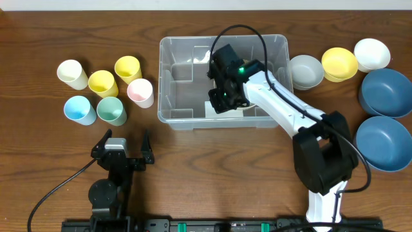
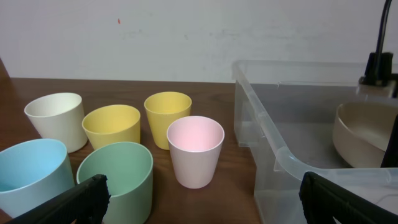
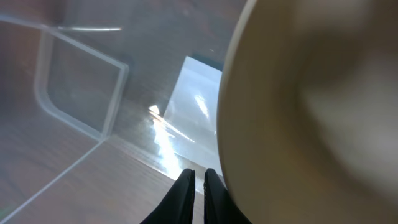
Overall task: Pack container
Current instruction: 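Lower the cream bowl into the container and open the right gripper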
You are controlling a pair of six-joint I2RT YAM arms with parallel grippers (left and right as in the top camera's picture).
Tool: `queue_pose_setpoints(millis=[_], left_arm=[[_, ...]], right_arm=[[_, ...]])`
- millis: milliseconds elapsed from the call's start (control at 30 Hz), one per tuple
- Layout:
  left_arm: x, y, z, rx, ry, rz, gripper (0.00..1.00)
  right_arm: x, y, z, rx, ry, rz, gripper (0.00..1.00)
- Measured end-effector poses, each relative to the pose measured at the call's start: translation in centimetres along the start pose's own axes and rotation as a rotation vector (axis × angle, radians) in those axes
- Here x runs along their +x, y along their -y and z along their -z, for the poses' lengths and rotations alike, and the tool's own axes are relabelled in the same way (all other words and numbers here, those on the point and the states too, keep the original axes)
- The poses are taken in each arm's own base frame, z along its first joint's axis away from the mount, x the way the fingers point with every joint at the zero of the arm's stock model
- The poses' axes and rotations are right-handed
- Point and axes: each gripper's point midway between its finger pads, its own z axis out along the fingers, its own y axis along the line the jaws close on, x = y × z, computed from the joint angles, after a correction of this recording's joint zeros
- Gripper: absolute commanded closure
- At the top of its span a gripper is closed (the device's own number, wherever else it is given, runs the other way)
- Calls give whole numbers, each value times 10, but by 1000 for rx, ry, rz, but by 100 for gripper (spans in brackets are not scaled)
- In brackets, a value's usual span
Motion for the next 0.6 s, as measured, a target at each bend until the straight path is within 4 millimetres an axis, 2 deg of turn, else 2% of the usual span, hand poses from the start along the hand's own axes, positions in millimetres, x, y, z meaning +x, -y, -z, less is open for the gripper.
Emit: queue_pose_setpoints(millis=[300,600], left_arm=[[0,0,0,0,0,0,2],[0,0,0,0,0,0,2]], right_arm=[[2,10,-1,55,-6,5,89],[-10,34,3,134,41,-11,90]])
